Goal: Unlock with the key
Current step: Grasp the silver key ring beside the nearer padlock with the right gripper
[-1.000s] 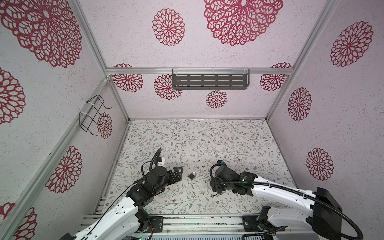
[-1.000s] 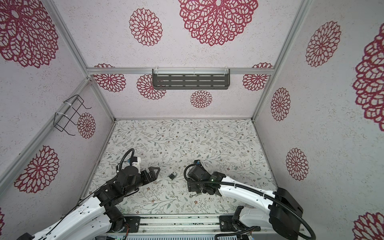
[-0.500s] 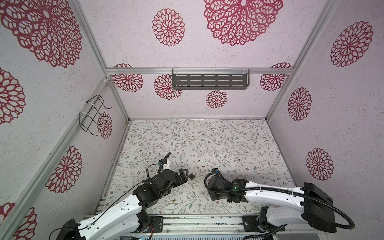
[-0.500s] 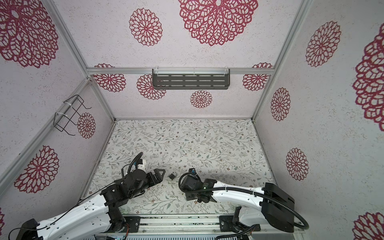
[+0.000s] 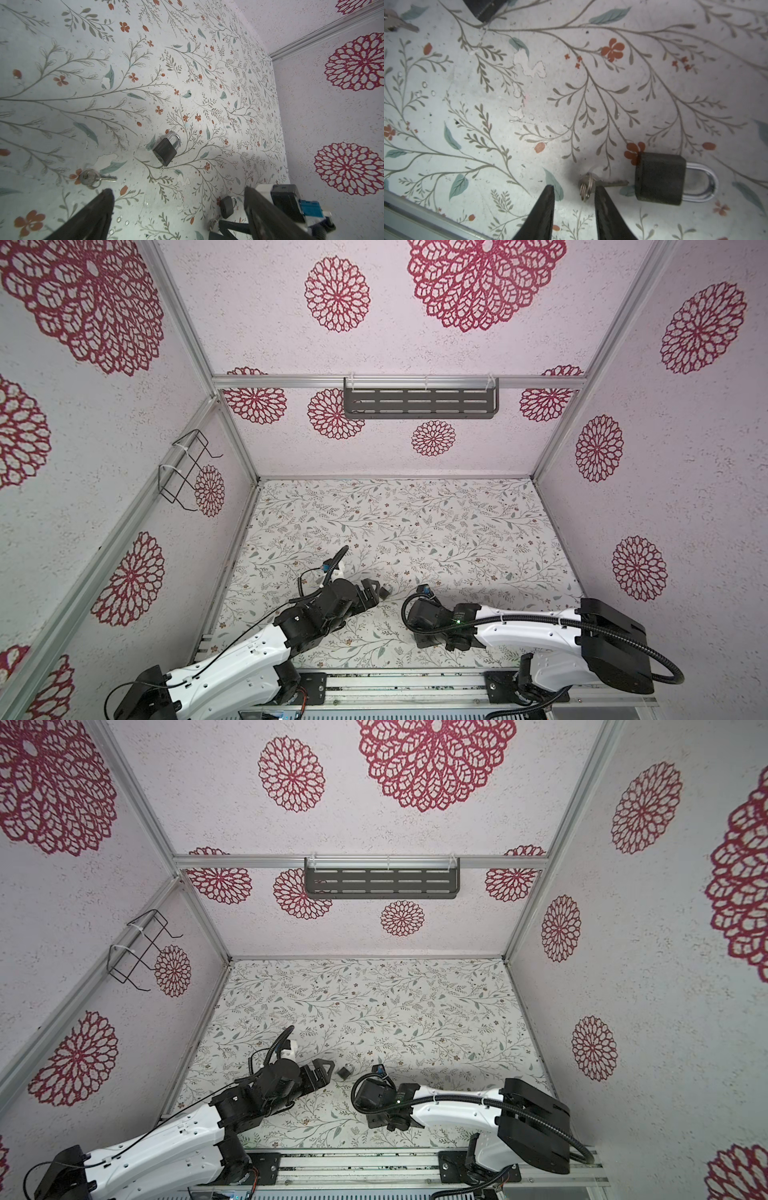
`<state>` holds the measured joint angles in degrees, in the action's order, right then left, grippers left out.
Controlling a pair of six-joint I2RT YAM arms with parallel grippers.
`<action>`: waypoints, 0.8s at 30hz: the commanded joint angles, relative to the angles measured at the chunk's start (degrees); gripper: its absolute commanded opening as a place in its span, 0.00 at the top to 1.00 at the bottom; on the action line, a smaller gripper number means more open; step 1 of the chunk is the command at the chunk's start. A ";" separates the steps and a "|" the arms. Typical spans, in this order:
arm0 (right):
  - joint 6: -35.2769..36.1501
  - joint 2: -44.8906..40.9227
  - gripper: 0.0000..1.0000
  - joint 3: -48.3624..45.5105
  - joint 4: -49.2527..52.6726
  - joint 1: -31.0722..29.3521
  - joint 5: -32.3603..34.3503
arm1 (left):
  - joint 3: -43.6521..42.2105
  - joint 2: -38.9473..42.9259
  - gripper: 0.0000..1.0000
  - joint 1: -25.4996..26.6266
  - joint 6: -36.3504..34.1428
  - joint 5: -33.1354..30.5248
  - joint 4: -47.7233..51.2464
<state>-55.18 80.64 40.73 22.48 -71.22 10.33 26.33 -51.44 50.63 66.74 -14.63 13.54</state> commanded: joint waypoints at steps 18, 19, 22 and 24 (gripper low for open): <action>1.26 3.26 0.84 1.80 1.68 -0.45 3.47 | 2.70 -3.35 0.00 0.93 1.45 1.08 -2.74; 1.38 3.31 0.85 1.99 1.84 -0.50 3.46 | 2.72 -3.25 0.00 0.95 1.51 1.28 -2.61; 2.27 2.74 0.88 2.11 1.99 -0.44 3.73 | 2.42 -2.75 0.00 0.99 2.07 1.36 -2.81; 2.66 2.30 0.90 2.21 2.44 -0.47 4.34 | 2.27 -2.53 0.00 0.96 2.33 1.33 -2.82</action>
<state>-53.56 83.68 41.36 22.72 -71.42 12.23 27.49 -54.65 50.76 67.70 -13.10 12.05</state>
